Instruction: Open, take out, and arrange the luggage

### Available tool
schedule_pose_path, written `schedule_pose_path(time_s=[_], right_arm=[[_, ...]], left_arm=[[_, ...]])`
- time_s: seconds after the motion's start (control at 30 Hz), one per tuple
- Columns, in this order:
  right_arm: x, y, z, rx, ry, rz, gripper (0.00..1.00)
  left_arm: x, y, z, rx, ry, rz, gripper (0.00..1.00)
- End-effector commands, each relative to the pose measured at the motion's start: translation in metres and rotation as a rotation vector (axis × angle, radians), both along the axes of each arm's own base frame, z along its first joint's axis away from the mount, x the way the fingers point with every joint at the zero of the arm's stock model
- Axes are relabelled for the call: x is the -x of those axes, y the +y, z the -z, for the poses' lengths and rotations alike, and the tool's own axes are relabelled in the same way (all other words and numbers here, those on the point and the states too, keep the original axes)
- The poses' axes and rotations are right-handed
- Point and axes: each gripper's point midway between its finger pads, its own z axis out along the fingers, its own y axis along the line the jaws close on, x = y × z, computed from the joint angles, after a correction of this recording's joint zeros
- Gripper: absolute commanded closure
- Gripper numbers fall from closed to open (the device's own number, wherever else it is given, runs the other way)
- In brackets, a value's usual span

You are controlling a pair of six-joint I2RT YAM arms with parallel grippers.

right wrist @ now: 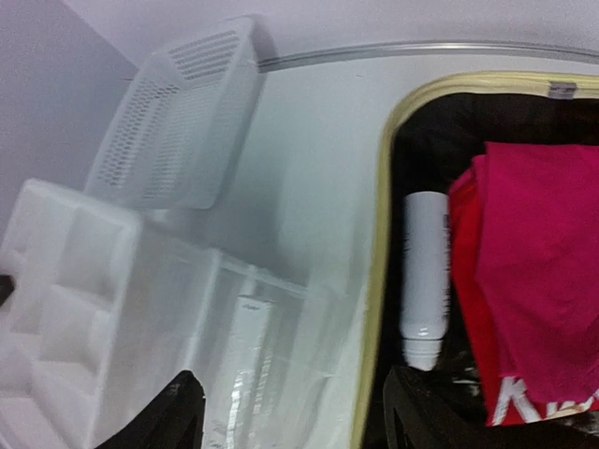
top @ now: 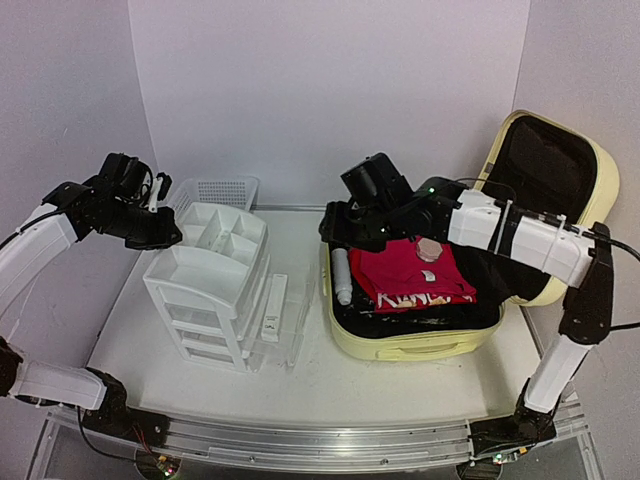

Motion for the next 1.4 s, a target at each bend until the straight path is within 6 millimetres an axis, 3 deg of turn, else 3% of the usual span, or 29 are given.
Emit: schedule_pose_path(time_s=[0.0, 0.17, 0.33, 0.5, 0.6, 0.8, 1.03, 1.37], right_arm=[[-0.021, -0.038, 0.073, 0.171, 0.198, -0.008, 0.38], [-0.037, -0.041, 0.115, 0.32, 0.303, -0.058, 0.4], [-0.056, -0.041, 0.131, 0.373, 0.299, -0.051, 0.41], [-0.07, -0.035, 0.148, 0.373, 0.32, -0.049, 0.47], [-0.076, -0.028, 0.154, 0.363, 0.325, -0.057, 0.53], [-0.09, -0.019, 0.163, 0.339, 0.334, -0.054, 0.56], [-0.102, -0.02, 0.188, 0.336, 0.373, -0.028, 0.56], [-0.11, -0.02, 0.2, 0.318, 0.398, 0.003, 0.5]], left_arm=[[0.017, 0.004, 0.034, -0.065, 0.12, 0.039, 1.0], [0.016, 0.004, 0.033, -0.066, 0.116, 0.038, 1.0], [0.016, 0.003, 0.034, -0.067, 0.121, 0.038, 1.0], [0.015, 0.004, 0.036, -0.071, 0.125, 0.037, 1.0], [0.015, 0.003, 0.036, -0.071, 0.124, 0.037, 1.0], [0.014, 0.003, 0.038, -0.077, 0.131, 0.039, 1.0], [0.014, 0.003, 0.038, -0.077, 0.13, 0.038, 1.0], [0.016, 0.003, 0.038, -0.073, 0.131, 0.039, 1.0]])
